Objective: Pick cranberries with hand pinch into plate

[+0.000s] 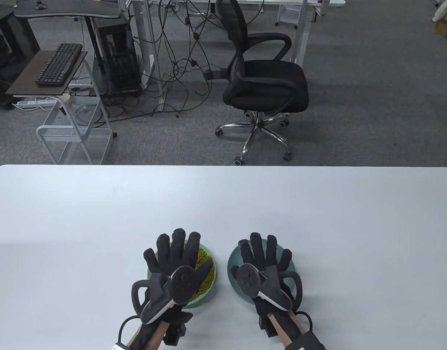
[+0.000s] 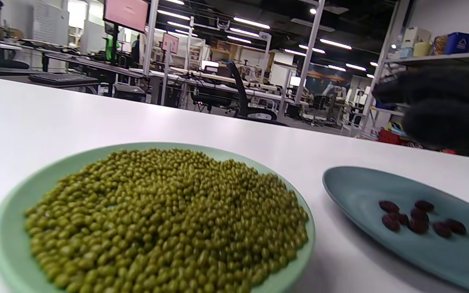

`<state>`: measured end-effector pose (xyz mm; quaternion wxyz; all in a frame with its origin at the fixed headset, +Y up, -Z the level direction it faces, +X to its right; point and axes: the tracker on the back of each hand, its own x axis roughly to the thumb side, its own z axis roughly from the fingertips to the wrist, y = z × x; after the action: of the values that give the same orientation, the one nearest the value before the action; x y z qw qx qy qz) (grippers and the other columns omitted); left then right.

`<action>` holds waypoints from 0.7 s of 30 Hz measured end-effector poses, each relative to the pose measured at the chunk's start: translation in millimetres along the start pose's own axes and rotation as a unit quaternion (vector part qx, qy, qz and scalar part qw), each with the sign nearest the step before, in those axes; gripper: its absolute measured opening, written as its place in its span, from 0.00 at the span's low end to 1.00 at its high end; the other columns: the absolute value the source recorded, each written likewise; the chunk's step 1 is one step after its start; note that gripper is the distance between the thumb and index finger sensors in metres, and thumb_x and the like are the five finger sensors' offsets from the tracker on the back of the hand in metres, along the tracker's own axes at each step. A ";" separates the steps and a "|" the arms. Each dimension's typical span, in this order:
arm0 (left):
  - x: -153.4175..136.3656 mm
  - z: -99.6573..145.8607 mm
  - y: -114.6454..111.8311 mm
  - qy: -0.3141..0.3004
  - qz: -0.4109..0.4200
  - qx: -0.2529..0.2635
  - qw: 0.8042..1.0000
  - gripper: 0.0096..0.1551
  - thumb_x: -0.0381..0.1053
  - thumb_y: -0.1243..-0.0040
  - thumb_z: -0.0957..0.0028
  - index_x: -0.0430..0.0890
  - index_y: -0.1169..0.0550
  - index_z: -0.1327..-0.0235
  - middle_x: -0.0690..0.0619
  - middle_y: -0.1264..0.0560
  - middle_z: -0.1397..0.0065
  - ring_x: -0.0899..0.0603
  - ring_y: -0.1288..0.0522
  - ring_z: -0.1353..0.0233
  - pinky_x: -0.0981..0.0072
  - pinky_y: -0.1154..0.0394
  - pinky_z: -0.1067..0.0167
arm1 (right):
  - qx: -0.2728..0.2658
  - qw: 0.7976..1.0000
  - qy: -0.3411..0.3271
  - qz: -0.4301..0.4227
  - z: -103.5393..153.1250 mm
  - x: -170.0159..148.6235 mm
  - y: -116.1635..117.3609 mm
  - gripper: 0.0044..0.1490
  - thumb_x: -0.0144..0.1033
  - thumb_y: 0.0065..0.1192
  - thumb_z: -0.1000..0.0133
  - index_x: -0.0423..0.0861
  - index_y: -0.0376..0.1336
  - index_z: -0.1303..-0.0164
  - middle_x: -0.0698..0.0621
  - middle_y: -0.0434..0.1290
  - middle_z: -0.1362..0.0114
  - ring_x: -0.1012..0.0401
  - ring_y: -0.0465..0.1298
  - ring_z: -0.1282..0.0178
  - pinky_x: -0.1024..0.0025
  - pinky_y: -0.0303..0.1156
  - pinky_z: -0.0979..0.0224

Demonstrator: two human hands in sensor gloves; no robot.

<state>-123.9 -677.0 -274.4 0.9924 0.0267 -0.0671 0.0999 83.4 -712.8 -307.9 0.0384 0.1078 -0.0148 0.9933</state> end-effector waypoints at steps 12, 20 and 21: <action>10.6 -5.3 -23.6 -0.021 -0.037 -0.050 0.998 0.42 0.74 0.62 0.21 0.57 0.58 0.05 0.41 0.56 0.02 0.22 0.54 0.06 0.18 0.56 0.23 | 0.018 1.000 -0.018 0.008 0.5 3.5 2.3 0.51 0.58 0.43 0.34 0.44 0.37 0.08 0.35 0.34 0.03 0.27 0.35 0.11 0.18 0.30 0.30; 11.7 -5.4 -27.0 -0.021 -0.042 -0.050 0.998 0.42 0.73 0.61 0.21 0.57 0.58 0.05 0.40 0.56 0.03 0.22 0.53 0.07 0.18 0.56 0.23 | 0.029 0.999 -0.022 0.017 0.9 5.4 3.6 0.51 0.58 0.44 0.34 0.44 0.37 0.08 0.35 0.34 0.03 0.27 0.35 0.10 0.18 0.29 0.30; 11.8 -5.4 -27.1 -0.021 -0.041 -0.050 0.998 0.42 0.73 0.61 0.21 0.57 0.58 0.05 0.39 0.56 0.03 0.21 0.53 0.07 0.18 0.56 0.24 | 0.029 0.999 -0.021 0.018 0.9 5.5 3.6 0.51 0.58 0.44 0.34 0.44 0.37 0.08 0.35 0.34 0.03 0.27 0.35 0.10 0.18 0.29 0.30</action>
<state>-106.3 -700.9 -279.1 0.9941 -0.0183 -0.0913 0.0549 78.0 -716.1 -305.9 0.0174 0.1296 0.0109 0.9914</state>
